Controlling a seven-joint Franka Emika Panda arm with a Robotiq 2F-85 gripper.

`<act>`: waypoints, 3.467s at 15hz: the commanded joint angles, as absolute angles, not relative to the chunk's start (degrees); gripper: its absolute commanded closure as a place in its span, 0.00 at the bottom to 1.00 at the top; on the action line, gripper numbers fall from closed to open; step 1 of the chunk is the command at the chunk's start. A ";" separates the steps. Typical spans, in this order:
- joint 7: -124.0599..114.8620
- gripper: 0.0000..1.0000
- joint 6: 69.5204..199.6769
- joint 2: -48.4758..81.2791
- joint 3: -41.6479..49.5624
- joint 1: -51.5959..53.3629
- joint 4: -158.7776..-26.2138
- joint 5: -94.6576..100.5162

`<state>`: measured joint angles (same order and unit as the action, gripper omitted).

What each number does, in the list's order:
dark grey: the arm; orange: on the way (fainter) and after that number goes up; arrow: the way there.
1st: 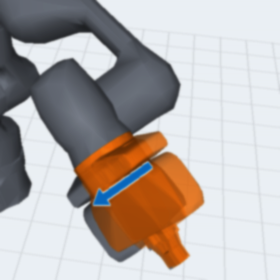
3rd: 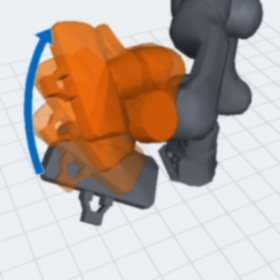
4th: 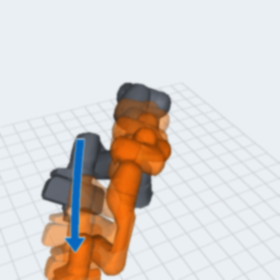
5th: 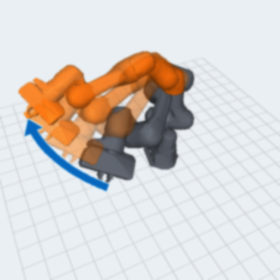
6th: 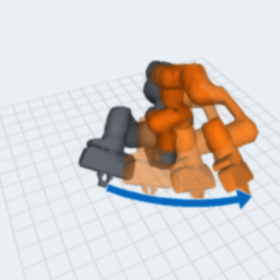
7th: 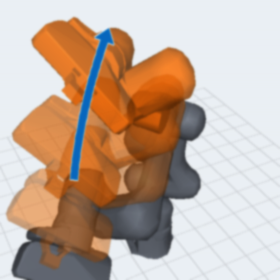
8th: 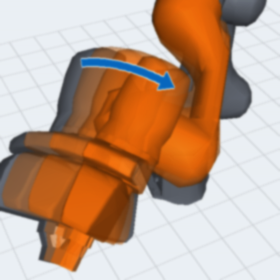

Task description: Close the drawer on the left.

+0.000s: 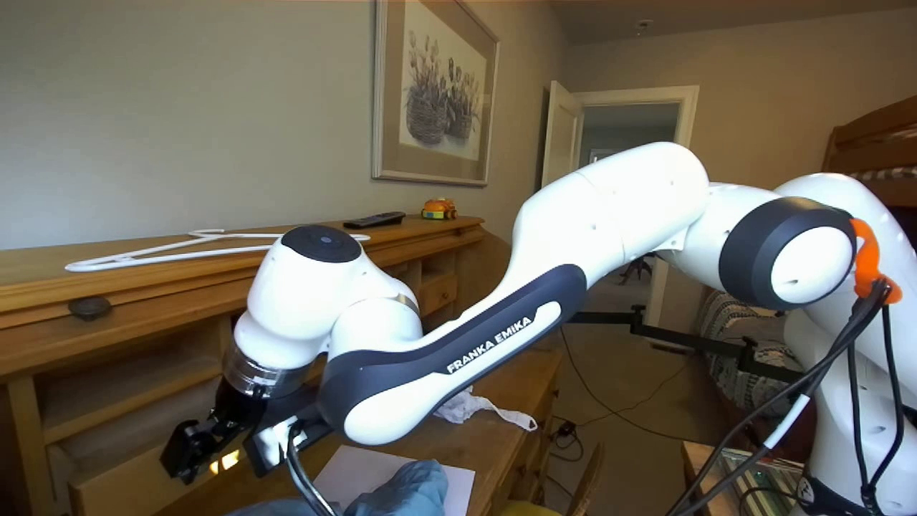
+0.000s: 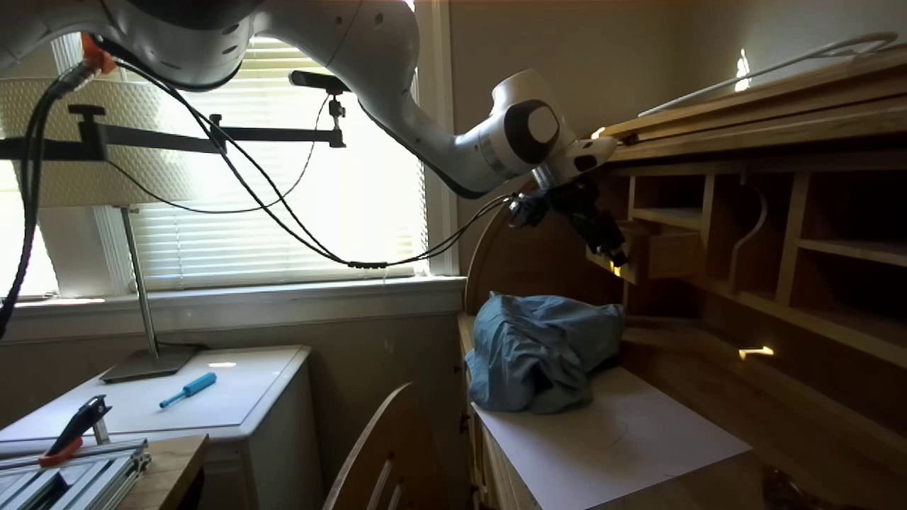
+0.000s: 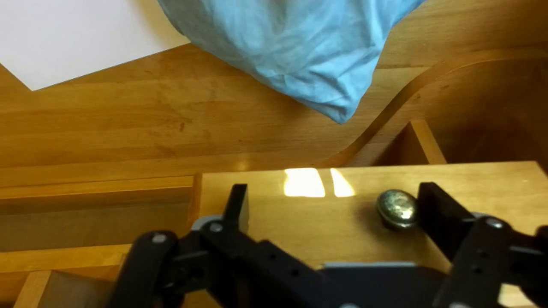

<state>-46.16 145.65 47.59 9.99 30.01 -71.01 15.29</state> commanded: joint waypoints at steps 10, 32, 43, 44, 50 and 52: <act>-51.00 0.00 150.75 51.42 15.28 33.39 -66.77 17.13; -52.36 0.00 157.38 61.63 24.98 33.74 -54.41 15.76; -50.69 0.00 151.21 57.51 25.05 36.39 -57.68 15.20; -50.11 0.00 148.95 55.36 25.07 37.44 -59.56 15.47; -41.98 0.00 129.01 41.82 21.13 41.34 -67.66 13.39; -38.39 0.00 122.82 37.75 19.60 41.62 -69.35 12.78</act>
